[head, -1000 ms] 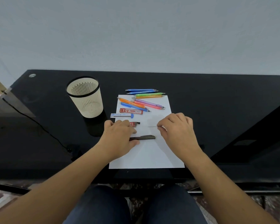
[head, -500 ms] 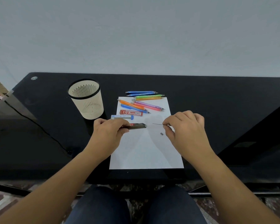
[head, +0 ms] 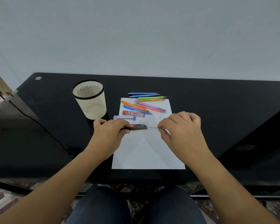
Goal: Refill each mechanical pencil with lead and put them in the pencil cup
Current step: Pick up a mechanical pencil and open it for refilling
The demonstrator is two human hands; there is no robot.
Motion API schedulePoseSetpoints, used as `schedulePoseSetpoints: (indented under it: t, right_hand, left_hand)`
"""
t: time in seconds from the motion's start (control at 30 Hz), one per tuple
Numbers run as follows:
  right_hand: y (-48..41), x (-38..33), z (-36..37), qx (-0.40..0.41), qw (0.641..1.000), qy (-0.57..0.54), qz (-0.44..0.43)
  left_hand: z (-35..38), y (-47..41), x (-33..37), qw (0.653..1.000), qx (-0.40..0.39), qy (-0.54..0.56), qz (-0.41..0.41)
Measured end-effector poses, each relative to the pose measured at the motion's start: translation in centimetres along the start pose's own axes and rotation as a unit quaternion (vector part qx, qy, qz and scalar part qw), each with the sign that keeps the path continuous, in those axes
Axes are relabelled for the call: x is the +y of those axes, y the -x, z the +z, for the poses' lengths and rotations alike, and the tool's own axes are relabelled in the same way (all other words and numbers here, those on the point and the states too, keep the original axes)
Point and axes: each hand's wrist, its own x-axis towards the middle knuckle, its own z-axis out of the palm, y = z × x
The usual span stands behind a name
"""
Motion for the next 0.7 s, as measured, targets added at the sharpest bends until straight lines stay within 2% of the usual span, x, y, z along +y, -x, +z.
schedulePoseSetpoints:
  t: [0.5, 0.7]
  right_hand:
    - [-0.55, -0.71, -0.35, -0.103, 0.992, 0.066, -0.009]
    - [-0.53, -0.77, -0.33, -0.103, 0.992, 0.071, -0.011]
  left_hand:
    - [-0.72, 0.24, 0.31, 0.997, 0.031, -0.048, 0.060]
    - [-0.53, 0.20, 0.25, 0.995, 0.032, -0.061, 0.069]
